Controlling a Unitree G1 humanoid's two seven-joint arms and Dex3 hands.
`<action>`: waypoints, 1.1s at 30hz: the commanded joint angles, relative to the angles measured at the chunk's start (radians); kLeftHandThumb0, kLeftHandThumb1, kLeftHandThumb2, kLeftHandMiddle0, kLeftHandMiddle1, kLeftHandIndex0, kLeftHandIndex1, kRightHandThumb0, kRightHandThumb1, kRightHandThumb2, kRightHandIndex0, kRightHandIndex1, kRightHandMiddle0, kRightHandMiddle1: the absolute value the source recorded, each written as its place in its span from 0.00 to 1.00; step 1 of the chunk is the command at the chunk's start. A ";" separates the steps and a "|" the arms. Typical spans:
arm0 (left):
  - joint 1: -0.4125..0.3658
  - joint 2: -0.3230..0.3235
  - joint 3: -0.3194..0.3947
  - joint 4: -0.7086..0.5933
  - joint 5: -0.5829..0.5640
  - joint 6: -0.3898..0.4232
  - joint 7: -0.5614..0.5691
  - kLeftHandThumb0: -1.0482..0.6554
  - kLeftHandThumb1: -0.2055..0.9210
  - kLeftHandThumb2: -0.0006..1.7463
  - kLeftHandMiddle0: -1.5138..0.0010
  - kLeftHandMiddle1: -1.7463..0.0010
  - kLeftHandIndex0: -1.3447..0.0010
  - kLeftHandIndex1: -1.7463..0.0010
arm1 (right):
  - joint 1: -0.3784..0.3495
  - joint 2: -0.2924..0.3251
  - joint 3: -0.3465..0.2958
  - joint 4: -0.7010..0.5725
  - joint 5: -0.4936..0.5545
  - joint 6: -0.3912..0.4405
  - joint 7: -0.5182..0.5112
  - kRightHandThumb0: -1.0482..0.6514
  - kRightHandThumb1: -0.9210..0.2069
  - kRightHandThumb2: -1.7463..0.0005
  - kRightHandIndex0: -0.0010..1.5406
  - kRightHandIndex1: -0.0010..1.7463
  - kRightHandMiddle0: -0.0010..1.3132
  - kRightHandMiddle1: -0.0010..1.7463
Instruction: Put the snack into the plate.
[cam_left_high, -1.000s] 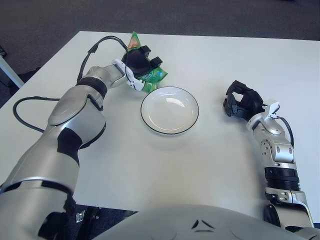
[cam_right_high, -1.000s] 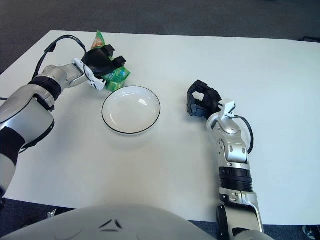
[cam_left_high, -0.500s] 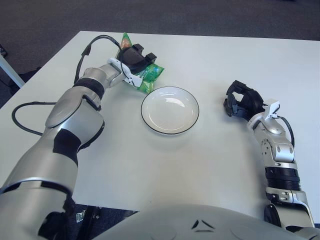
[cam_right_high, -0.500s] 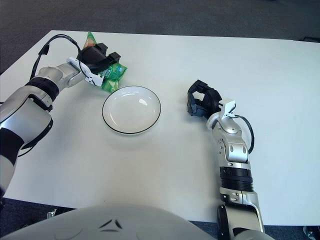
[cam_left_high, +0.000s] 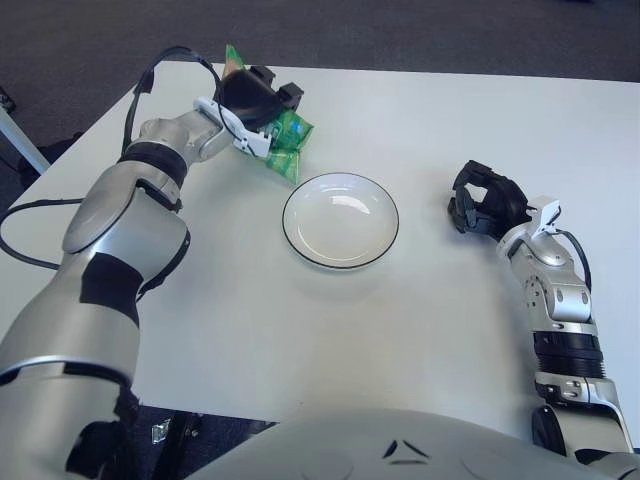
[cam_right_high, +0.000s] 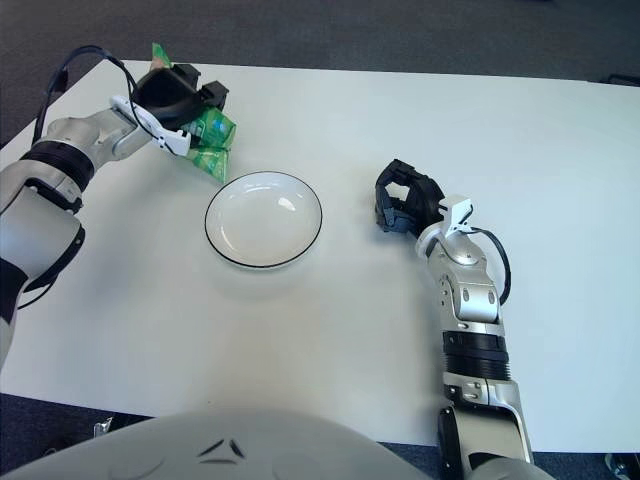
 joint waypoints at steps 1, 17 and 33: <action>-0.032 0.000 0.037 -0.047 -0.031 -0.020 0.000 0.62 0.29 0.85 0.47 0.09 0.60 0.00 | 0.043 -0.004 0.029 0.070 -0.033 0.060 0.002 0.35 0.45 0.31 0.78 1.00 0.41 1.00; -0.057 0.015 0.059 -0.104 -0.017 -0.095 0.100 0.61 0.26 0.88 0.44 0.09 0.58 0.00 | 0.031 -0.023 0.045 0.104 -0.045 0.040 0.015 0.35 0.45 0.32 0.78 1.00 0.41 1.00; -0.098 -0.007 0.074 -0.120 -0.027 -0.156 0.093 0.61 0.21 0.94 0.45 0.03 0.55 0.00 | 0.028 -0.030 0.052 0.115 -0.043 0.030 0.020 0.35 0.45 0.32 0.78 1.00 0.41 1.00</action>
